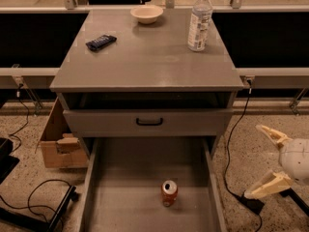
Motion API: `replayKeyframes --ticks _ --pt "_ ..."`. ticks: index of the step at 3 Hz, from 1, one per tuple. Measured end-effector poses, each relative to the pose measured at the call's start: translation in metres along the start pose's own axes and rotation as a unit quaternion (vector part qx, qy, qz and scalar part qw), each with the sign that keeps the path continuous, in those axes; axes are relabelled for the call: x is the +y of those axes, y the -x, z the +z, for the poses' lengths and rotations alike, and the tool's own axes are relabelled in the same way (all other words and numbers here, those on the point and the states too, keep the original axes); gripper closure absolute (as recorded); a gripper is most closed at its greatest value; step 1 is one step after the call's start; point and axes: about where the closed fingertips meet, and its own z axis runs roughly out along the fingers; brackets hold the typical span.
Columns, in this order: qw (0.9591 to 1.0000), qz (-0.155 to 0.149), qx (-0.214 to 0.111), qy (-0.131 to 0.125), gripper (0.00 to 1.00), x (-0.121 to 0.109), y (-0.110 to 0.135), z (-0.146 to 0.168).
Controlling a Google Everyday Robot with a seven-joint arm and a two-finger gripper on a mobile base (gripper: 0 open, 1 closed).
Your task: Pick coke can from middle drawer and place on counter
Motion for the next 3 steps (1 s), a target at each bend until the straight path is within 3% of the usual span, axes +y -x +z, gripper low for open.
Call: replayKeyframes --ticks 1,2,3 --pt "1.0 0.0 0.0 0.0 0.0 0.0 0.0 0.0" --pt "0.9987 0.022 -0.042 0.018 0.0 0.017 -0.015 0.03" --pt "0.9909 0.055 -0.117 0.038 0.0 0.046 -0.039 0.087"
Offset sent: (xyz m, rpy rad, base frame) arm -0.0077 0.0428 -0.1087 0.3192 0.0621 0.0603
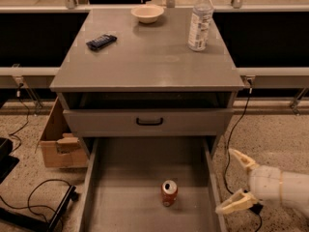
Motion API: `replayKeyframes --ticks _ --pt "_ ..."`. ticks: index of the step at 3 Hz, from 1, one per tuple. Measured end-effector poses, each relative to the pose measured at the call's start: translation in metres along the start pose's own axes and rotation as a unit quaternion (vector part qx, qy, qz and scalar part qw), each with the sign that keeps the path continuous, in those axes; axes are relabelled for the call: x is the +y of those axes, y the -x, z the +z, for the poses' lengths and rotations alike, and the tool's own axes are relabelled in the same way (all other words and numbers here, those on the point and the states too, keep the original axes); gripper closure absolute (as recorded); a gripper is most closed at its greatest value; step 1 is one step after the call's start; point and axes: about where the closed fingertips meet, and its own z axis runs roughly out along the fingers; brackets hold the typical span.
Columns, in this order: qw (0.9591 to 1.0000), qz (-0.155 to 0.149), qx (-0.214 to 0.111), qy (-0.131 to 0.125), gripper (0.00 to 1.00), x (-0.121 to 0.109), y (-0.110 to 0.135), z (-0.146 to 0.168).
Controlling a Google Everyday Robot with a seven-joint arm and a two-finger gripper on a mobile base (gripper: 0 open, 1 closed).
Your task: Pick coke can from middle drawer and place on counter
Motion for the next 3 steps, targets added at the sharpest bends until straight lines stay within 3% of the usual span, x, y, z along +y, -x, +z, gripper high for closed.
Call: replayKeyframes --ticks 1,2,3 --pt "0.9975 0.016 -0.066 0.019 0.0 0.014 -0.03 0.055" --pt "0.9926 0.02 -0.111 0.045 0.0 0.027 -0.056 0.131" --pt "0.9923 0.009 -0.11 0.057 0.0 0.027 -0.068 0.175"
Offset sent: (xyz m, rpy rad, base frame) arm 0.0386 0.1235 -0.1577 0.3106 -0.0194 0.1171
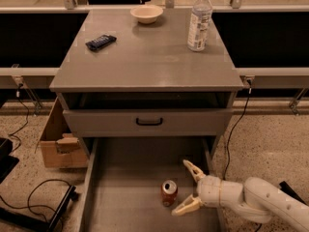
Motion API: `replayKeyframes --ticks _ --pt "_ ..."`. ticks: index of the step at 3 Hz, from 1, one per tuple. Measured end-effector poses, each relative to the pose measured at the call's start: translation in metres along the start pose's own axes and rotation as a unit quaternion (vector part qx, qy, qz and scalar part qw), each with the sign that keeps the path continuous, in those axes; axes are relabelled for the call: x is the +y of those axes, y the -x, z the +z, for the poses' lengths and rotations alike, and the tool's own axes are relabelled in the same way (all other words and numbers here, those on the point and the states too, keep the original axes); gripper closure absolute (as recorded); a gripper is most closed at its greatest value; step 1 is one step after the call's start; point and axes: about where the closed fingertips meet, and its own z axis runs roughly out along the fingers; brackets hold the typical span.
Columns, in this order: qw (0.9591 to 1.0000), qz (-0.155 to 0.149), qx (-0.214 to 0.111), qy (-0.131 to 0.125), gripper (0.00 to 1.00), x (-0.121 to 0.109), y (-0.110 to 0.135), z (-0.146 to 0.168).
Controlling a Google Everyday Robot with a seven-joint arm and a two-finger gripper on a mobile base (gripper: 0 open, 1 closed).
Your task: Pick coke can from middle drawer and place on counter
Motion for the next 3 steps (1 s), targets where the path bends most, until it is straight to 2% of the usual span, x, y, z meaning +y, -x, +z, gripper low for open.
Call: replayKeyframes --ticks 2,3 --pt "0.9999 -0.007 0.011 0.01 0.0 -0.007 -0.047 0.056" --pt "0.9997 -0.002 0.019 0.015 0.0 -0.014 -0.071 0.068"
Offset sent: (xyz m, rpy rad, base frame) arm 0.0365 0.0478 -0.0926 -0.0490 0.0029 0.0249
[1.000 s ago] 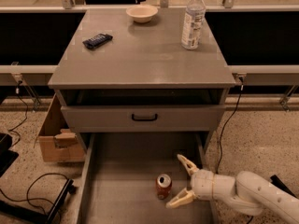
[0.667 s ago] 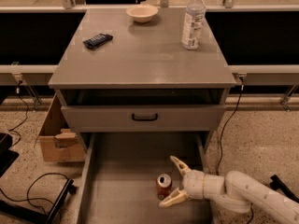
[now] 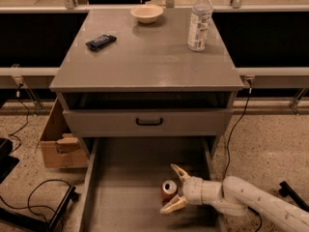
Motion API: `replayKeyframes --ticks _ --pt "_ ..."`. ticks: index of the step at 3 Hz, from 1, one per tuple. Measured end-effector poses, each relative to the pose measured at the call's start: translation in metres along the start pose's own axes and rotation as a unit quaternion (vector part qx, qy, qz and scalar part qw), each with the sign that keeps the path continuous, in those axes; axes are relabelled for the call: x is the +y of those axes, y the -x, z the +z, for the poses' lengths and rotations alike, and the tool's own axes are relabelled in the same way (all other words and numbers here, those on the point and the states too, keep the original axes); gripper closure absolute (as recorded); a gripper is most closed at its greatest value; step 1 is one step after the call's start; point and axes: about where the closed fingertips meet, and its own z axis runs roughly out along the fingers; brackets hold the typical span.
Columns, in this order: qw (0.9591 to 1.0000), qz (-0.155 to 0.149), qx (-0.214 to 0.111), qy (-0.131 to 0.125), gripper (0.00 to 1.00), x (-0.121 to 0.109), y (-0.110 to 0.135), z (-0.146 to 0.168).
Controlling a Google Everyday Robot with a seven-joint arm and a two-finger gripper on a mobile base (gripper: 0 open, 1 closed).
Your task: Pick coke can from middle drawer and place on counter
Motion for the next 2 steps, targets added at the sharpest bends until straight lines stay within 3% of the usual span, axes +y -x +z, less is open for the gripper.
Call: replayKeyframes --ticks 1,2 --pt "1.0 0.004 0.001 0.005 0.18 0.003 -0.014 0.004" --pt "0.9999 0.002 -0.01 0.009 0.41 0.017 -0.013 -0.009"
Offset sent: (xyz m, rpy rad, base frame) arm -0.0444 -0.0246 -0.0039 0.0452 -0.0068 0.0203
